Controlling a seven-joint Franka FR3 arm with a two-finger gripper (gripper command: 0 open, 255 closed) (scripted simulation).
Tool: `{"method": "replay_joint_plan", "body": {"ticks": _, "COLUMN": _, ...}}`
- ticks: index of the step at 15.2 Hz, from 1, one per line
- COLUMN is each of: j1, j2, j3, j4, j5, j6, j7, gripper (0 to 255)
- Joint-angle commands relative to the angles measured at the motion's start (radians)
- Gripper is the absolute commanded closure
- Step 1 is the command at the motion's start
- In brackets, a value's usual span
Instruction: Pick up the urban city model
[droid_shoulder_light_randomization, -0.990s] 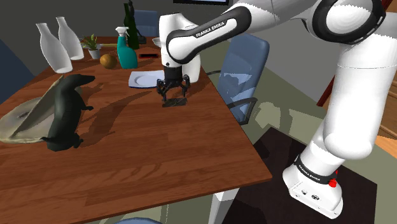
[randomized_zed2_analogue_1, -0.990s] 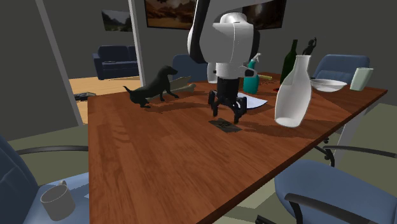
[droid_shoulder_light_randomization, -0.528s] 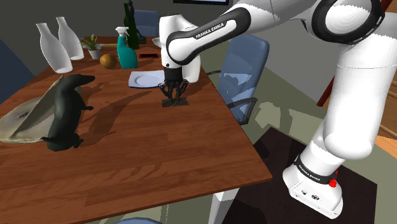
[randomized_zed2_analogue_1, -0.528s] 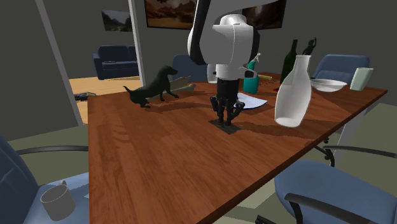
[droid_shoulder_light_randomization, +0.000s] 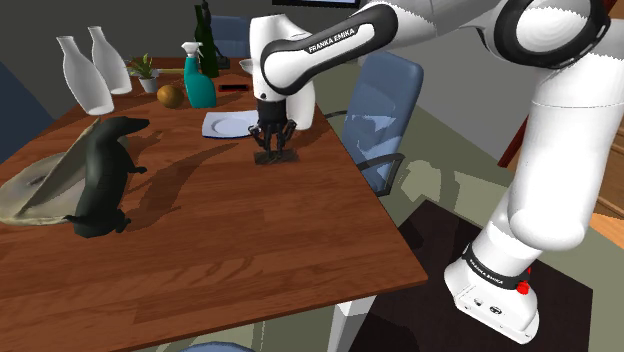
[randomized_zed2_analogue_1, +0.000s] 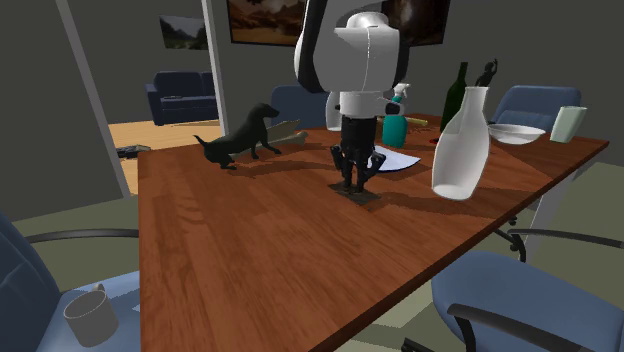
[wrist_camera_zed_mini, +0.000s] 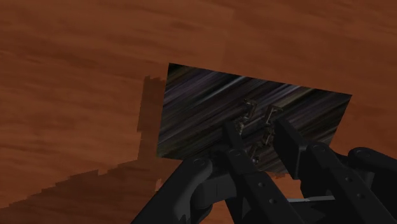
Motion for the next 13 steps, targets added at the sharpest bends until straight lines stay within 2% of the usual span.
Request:
{"method": "replay_joint_plan", "body": {"ticks": 1, "j1": -0.001, "j2": -0.008, "j3": 0.001, "j4": 0.015, "j5": 0.003, "j6": -0.024, "j7": -0.002, "gripper": 255}}
{"method": "replay_joint_plan", "body": {"ticks": 11, "j1": -0.002, "j2": -0.040, "j3": 0.005, "j4": 0.109, "j5": 0.015, "j6": -0.147, "j7": -0.010, "gripper": 255}}
{"method": "replay_joint_plan", "body": {"ticks": 13, "j1": -0.002, "j2": -0.040, "j3": 0.005, "j4": 0.110, "j5": 0.015, "j6": -0.149, "j7": -0.010, "gripper": 255}}
